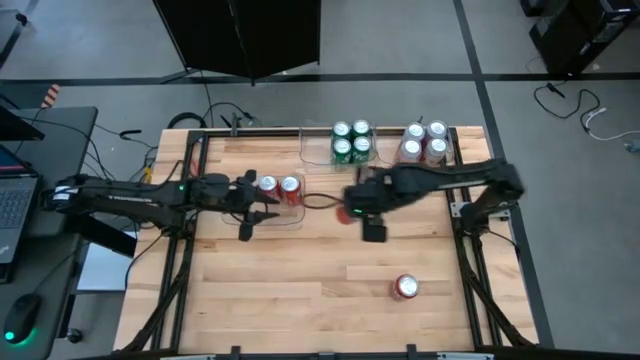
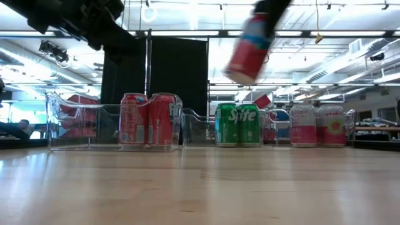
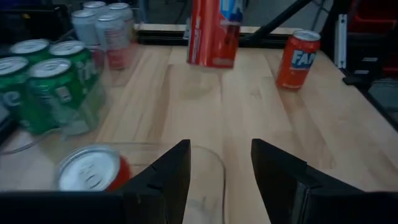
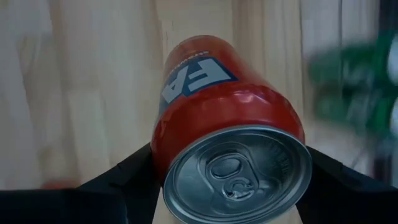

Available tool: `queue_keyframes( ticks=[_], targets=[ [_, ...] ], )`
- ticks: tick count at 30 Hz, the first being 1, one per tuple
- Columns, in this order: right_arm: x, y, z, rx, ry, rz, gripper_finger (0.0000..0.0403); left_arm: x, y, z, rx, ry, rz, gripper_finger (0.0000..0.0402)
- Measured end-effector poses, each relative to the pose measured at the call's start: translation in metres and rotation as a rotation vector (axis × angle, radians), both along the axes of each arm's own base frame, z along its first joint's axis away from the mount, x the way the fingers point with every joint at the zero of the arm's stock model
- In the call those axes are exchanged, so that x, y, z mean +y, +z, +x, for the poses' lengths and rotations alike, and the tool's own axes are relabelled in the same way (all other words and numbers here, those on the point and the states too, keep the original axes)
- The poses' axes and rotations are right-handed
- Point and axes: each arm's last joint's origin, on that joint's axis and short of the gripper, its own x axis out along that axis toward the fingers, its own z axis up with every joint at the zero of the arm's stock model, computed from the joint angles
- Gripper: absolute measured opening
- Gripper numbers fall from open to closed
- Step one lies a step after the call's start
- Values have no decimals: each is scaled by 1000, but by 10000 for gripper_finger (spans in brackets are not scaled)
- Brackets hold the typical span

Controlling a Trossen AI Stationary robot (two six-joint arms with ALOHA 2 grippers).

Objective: Sort soda cans
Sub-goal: Put the top red soda can into the bottom transparent bin

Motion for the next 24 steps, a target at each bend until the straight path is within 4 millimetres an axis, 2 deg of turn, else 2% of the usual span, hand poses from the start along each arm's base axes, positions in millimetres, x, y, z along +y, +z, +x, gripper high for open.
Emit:
queue_keyframes(
  ticks=[3, 6, 13, 17, 24],
  targets=[
    [-6, 4, 34, -27, 49, -16, 280, 1, 4, -9, -5, 32, 24, 172],
    [-10, 7, 60, -55, 91, -26, 280, 2, 7, -19, 3, 69, 39, 172],
    [-15, 9, 100, -133, 176, -37, 280, 2, 15, -37, -29, 96, 50, 172],
    [-22, -6, 120, -146, 210, -56, 280, 2, 19, -43, -55, 120, 60, 172],
    [-42, -38, 137, -74, 210, -67, 280, 3, 18, -45, -41, 135, 66, 172]
  ],
)
